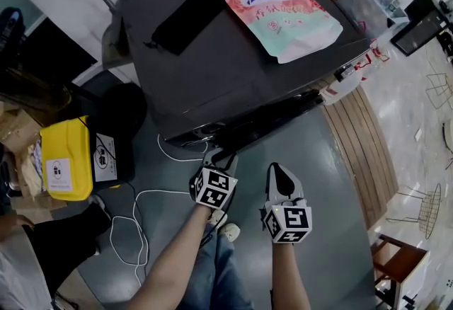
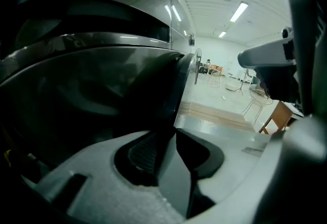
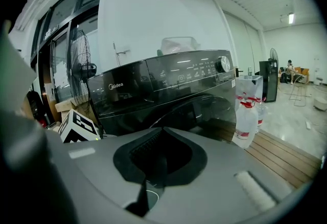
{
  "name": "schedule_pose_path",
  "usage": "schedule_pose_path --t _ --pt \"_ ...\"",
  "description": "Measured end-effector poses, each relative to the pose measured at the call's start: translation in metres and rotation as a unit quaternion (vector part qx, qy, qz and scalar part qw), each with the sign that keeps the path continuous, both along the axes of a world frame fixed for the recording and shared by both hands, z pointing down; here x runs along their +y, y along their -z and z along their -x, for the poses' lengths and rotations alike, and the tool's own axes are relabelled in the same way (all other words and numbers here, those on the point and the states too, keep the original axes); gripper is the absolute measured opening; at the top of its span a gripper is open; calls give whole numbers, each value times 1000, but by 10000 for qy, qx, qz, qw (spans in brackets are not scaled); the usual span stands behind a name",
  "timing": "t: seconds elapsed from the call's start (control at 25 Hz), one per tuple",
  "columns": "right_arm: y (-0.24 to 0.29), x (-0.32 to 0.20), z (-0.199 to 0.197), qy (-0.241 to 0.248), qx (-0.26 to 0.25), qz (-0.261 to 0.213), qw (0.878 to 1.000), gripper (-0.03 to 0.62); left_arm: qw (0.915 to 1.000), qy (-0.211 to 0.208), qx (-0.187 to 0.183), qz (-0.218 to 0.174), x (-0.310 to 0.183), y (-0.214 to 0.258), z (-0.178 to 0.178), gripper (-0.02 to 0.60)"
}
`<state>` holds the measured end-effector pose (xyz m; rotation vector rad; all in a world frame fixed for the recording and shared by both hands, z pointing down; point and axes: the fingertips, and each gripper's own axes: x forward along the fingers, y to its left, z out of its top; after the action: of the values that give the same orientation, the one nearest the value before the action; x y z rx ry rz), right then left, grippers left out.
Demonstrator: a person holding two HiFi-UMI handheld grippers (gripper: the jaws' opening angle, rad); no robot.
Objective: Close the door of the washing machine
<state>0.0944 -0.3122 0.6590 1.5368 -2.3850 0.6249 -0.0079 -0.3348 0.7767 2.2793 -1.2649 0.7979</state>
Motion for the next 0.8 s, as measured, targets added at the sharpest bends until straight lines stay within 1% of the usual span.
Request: schedule_pose_path --t 0.44,0.8 --pt "-2 -8 8 59 10 17 10000 12 9999 -131 73 25 -2 -1 1 104" --pt "2 -3 3 -47 27 20 10000 12 9998 -74 168 103 0 -2 3 107"
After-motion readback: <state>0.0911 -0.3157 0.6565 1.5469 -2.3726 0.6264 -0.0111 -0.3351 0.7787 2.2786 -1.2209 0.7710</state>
